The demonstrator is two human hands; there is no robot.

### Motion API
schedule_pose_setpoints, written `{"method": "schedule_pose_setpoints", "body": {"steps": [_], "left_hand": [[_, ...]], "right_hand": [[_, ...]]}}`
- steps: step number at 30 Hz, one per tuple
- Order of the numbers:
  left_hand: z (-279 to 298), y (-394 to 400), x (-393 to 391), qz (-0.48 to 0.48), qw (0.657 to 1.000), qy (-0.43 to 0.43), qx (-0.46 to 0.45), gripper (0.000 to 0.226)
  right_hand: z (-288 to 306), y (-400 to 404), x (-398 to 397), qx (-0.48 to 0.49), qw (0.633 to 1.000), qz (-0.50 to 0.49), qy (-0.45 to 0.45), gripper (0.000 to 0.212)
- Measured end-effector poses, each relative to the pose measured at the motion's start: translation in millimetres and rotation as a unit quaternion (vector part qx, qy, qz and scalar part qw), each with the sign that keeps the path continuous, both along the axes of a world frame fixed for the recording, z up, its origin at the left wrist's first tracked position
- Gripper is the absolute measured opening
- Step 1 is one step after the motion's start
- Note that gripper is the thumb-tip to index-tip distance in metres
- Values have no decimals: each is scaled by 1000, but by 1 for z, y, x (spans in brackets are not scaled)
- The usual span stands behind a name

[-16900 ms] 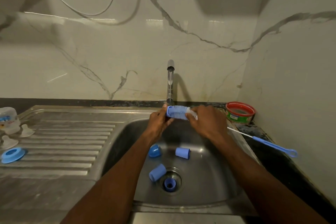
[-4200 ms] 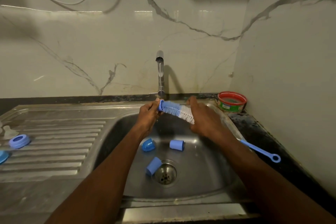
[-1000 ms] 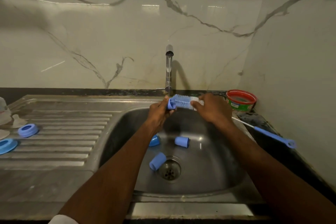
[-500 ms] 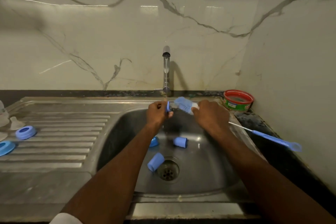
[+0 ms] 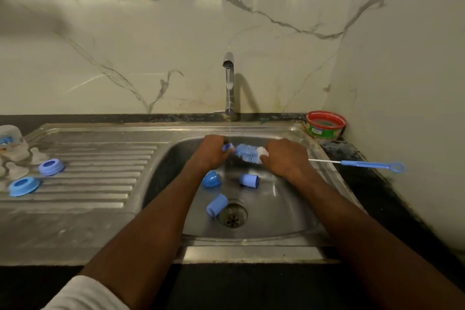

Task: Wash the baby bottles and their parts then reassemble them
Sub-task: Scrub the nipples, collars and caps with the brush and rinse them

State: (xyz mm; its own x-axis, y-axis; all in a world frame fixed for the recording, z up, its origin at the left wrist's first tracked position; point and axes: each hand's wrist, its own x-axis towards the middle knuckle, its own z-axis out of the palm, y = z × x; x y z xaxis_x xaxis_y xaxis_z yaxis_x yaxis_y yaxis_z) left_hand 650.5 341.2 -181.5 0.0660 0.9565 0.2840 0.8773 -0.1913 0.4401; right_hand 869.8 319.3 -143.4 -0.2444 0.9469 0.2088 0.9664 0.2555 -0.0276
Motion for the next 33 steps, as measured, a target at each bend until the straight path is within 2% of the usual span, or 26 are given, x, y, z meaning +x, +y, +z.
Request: {"method": "schedule_pose_setpoints", "body": {"steps": [2,3,5,7,8,9,11,12,13,16,17,19,20,21,22,24,28,33], "left_hand": [[0,-12,-6,11,995,76,-56,17],[0,-16,-8,14,994,92,-55,20],[8,-25,-11,17,998,49,26,28],[19,-34,-13,47,985,-23,166,31],[22,-38,-13,59,980,-33,188,30],[18,-40,-13,63,984,-17,166,28],[2,-43,-15,68,996,48,21,25],[-4,-43,-17,65,996,56,-17,24],[-4,-42,-19,60,997,50,-11,23],[10,-37,-20,64,989,-33,132,13],[11,-38,-20,68,989,-37,128,14],[-1,-38,-24,56,998,42,6,23],[-9,-37,-26,53,992,94,-73,29],[-13,-38,-27,50,984,131,-108,32],[-15,-36,-29,51,984,130,-111,32],[-12,-34,-29,52,995,60,-60,29],[-3,-48,-27,68,995,42,-58,27],[32,-77,-83,129,991,26,5,32]], "right_hand": [[2,-5,0,-23,999,12,-21,29],[5,-7,-1,-16,999,17,-28,29],[17,-14,-4,35,999,15,-4,28],[26,-19,-7,117,992,10,47,25],[26,-20,-8,140,988,5,60,24],[24,-22,-9,128,990,1,55,24],[13,-24,-12,48,999,3,-3,28],[9,-24,-12,16,999,4,-32,30],[9,-24,-11,6,999,2,-36,30],[18,-19,-9,80,996,-8,30,28],[18,-19,-9,95,994,-12,43,28],[15,-19,-9,46,999,-3,19,29],[11,-20,-10,16,1000,1,-14,29],[8,-20,-10,5,1000,0,-23,27],[7,-19,-10,13,1000,1,-18,26],[9,-18,-10,25,999,0,29,29],[9,-21,-15,-17,999,20,-19,39],[30,-27,-67,-23,991,89,93,39]]}}
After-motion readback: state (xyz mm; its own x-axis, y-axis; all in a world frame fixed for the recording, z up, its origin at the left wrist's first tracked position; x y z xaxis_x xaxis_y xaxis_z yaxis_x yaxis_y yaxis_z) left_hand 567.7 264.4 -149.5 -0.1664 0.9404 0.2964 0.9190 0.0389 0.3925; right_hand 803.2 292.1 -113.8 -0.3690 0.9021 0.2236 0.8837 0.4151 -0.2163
